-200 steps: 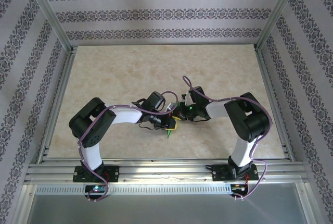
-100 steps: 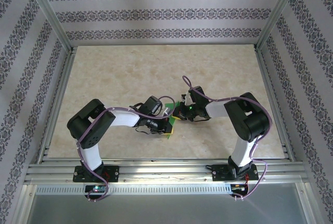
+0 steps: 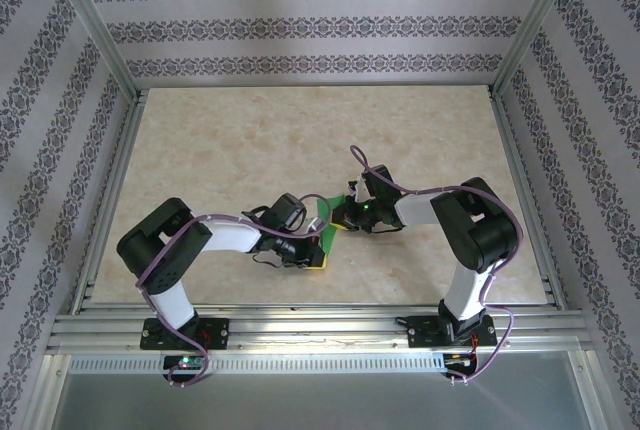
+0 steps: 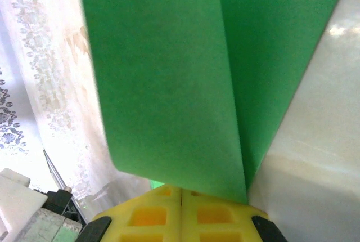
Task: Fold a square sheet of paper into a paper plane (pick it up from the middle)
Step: Fold the wing for the fifth time at the center of the table.
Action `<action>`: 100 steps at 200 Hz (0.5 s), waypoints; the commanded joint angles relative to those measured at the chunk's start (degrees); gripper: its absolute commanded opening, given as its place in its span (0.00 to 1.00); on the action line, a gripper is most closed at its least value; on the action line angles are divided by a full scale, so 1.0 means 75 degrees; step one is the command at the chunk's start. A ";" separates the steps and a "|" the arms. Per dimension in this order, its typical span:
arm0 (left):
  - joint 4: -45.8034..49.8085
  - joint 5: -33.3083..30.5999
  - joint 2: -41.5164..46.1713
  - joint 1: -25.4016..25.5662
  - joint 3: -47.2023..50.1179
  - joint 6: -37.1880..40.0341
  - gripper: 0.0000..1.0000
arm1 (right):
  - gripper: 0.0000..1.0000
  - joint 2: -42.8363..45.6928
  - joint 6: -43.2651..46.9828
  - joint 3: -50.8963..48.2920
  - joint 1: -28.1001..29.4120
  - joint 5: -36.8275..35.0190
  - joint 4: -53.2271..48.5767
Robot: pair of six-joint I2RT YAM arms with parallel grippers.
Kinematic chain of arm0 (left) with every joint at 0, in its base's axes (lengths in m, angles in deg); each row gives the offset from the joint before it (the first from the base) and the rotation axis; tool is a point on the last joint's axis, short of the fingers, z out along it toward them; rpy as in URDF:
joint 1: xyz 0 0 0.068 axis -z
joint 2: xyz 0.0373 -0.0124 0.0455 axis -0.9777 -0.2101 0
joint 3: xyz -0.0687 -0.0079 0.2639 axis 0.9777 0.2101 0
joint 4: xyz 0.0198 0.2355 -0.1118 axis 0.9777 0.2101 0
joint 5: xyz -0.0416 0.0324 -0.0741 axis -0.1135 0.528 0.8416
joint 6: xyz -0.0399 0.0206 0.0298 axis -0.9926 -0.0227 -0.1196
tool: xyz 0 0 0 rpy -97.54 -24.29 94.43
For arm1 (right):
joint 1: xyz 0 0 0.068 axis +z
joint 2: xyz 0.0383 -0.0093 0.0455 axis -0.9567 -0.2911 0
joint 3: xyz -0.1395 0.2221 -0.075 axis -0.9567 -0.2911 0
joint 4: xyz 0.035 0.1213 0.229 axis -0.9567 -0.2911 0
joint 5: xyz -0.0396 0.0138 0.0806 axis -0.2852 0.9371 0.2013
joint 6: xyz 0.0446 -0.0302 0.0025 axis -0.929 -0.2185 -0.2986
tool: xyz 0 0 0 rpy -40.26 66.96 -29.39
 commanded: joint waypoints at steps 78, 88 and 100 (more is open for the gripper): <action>-0.0299 -0.0332 0.1319 -0.0098 -0.0210 -0.0279 0.02 | 0.05 -0.0614 0.0158 -0.0121 0.0225 -0.0985 -0.0725; -0.0323 -0.0348 0.1005 -0.0175 -0.0468 -0.0318 0.01 | 0.05 -0.0617 0.0153 -0.0115 0.0235 -0.0973 -0.0726; -0.0303 -0.0403 0.0609 -0.0232 -0.0759 -0.0330 0.00 | 0.05 -0.0634 0.0141 -0.0103 0.0232 -0.0963 -0.0712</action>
